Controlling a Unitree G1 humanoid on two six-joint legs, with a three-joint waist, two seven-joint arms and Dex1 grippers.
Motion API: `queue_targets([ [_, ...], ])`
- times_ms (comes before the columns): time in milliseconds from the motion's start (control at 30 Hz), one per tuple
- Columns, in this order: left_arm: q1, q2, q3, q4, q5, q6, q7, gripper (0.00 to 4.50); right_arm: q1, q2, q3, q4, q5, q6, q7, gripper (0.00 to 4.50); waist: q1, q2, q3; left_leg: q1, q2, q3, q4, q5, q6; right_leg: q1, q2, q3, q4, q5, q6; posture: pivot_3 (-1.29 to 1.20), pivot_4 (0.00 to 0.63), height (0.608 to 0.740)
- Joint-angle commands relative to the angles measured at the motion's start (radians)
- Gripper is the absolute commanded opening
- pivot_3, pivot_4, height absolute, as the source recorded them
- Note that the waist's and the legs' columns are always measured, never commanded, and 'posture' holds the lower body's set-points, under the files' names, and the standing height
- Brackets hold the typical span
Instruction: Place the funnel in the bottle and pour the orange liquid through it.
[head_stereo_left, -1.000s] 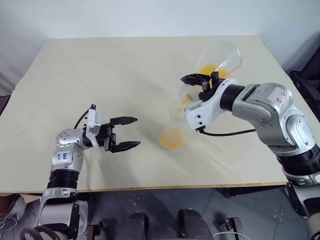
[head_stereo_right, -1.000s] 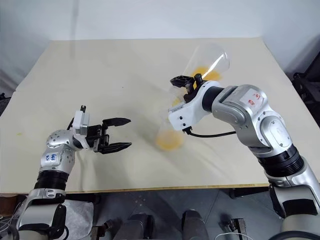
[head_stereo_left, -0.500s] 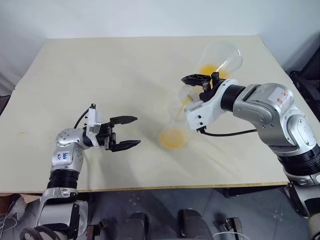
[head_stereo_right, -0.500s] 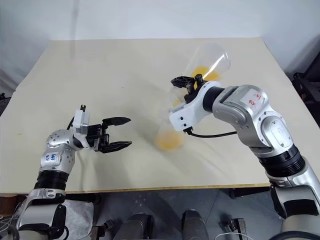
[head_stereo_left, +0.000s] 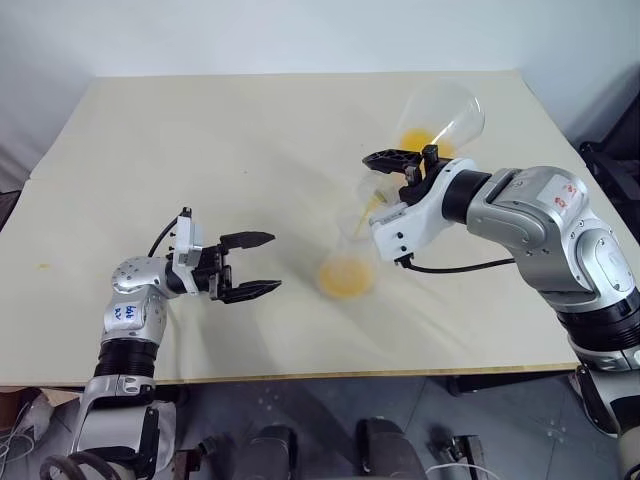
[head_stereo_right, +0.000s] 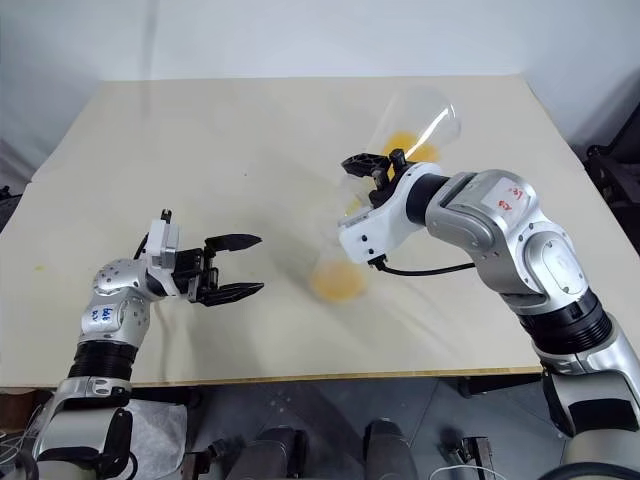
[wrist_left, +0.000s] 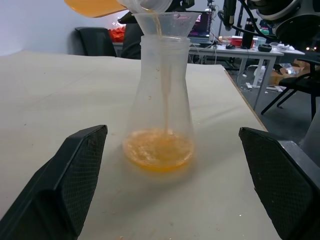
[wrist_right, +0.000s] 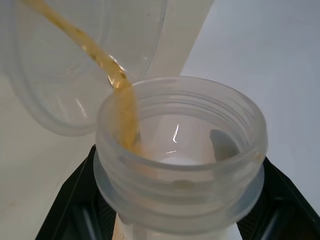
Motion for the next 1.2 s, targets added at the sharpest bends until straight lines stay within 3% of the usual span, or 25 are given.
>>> queue_targets([
  [33,-0.003,0.004,0.006,-0.015,-0.009,-0.004,0.000,4.50,-0.020,-0.013,-0.048,-0.028,0.000,-0.001,-0.003,2.47,0.000,0.000,0.000,0.000,0.000,0.000,0.000,0.000,0.000,0.000,0.000,0.000,0.000,0.000,0.000,0.00,0.150,0.740],
  [1200,-0.032,-0.010,0.003,0.012,-0.009,-0.013,-0.013,4.50,-0.029,-0.016,-0.047,-0.027,0.000,-0.010,0.009,2.47,0.000,0.000,0.000,0.000,0.000,0.000,0.000,0.000,0.000,0.000,0.000,0.000,0.000,0.000,0.000,0.00,0.150,0.740],
])
